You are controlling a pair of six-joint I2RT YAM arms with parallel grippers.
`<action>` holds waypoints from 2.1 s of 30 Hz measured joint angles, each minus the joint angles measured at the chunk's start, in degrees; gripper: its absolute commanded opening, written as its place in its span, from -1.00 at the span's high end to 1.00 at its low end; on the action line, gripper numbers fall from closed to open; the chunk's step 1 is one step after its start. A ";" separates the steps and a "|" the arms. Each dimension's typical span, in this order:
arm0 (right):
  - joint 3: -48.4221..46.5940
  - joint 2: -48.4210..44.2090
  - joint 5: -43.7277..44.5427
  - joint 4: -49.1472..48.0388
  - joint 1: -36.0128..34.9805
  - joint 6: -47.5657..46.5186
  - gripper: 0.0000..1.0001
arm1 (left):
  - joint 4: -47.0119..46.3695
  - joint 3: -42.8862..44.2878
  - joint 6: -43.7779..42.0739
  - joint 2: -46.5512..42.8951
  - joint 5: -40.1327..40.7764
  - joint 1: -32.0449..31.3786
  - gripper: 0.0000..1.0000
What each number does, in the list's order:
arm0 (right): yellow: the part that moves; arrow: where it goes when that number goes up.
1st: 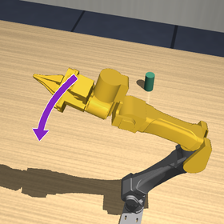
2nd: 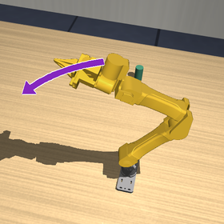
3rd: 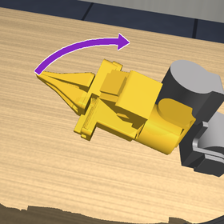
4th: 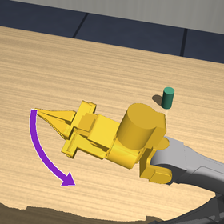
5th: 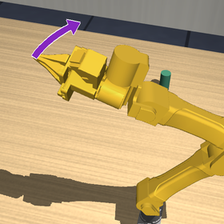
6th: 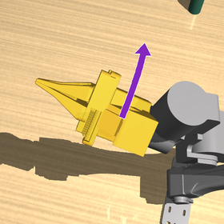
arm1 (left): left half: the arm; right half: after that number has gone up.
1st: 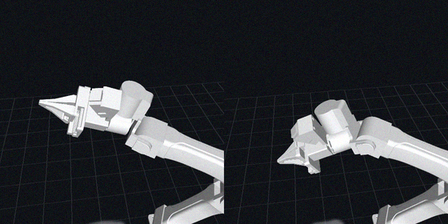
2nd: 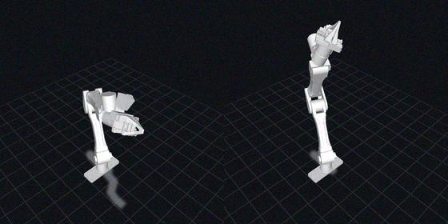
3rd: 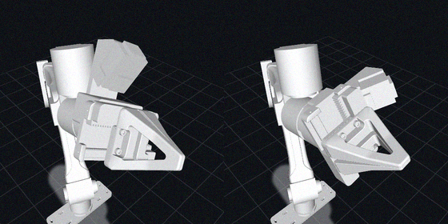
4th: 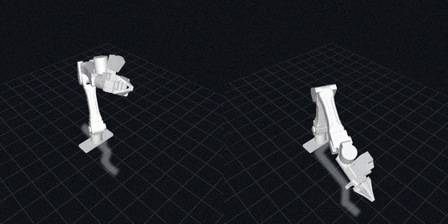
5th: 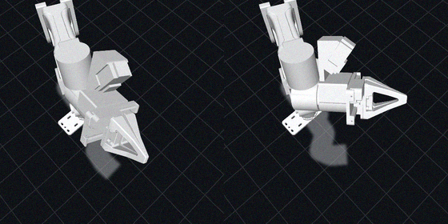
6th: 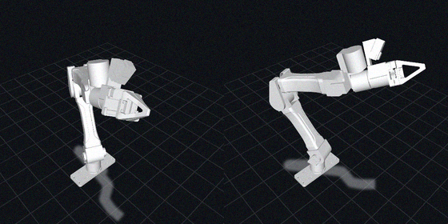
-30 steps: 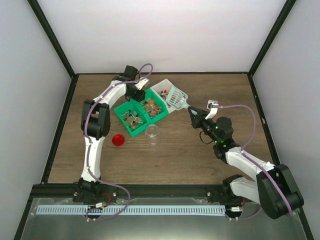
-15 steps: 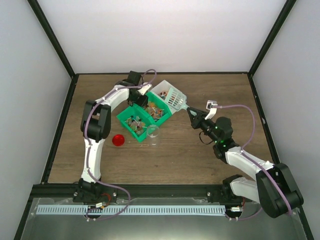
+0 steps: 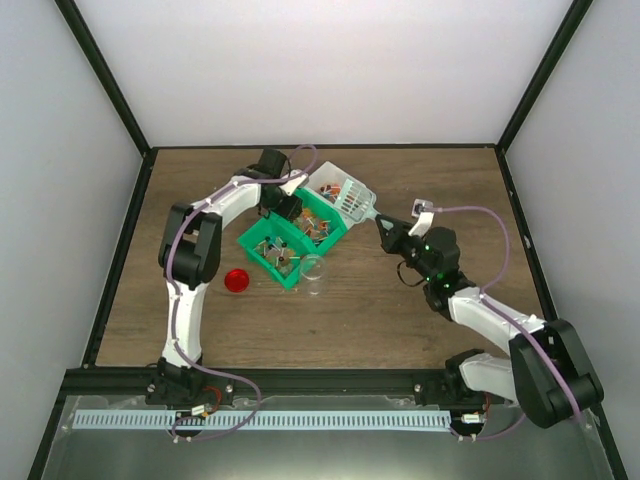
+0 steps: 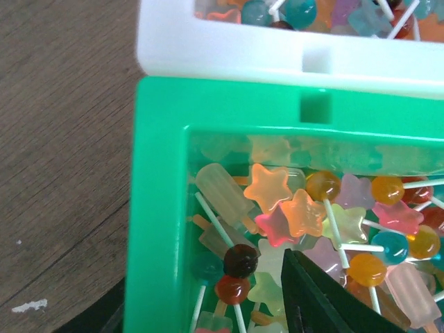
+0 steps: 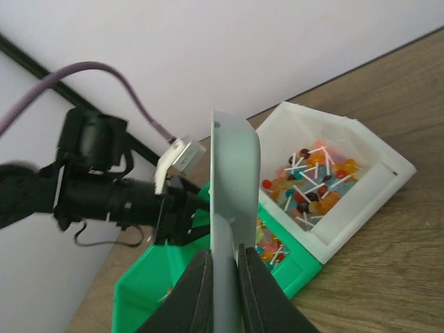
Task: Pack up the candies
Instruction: Move the storage box to the center of the board, then scoop the fake candies from the storage box.
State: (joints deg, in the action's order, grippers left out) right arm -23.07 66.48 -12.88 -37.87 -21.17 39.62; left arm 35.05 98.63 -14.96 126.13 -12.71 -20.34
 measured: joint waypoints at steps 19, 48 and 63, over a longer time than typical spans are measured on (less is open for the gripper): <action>-32.87 16.37 10.49 34.36 0.37 14.80 0.99 | -6.38 -4.42 3.21 -3.34 2.58 -0.44 -1.00; -53.81 35.91 -0.94 59.74 4.87 18.29 0.99 | -13.05 -8.44 4.31 -5.33 5.57 -0.79 0.02; -51.82 30.27 1.38 59.54 4.37 16.37 0.99 | -12.87 -8.44 4.61 -5.55 8.74 -1.86 -0.19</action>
State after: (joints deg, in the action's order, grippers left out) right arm -74.89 96.75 -11.51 21.67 -16.80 55.99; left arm 22.17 90.19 -10.35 120.57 -3.97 -22.20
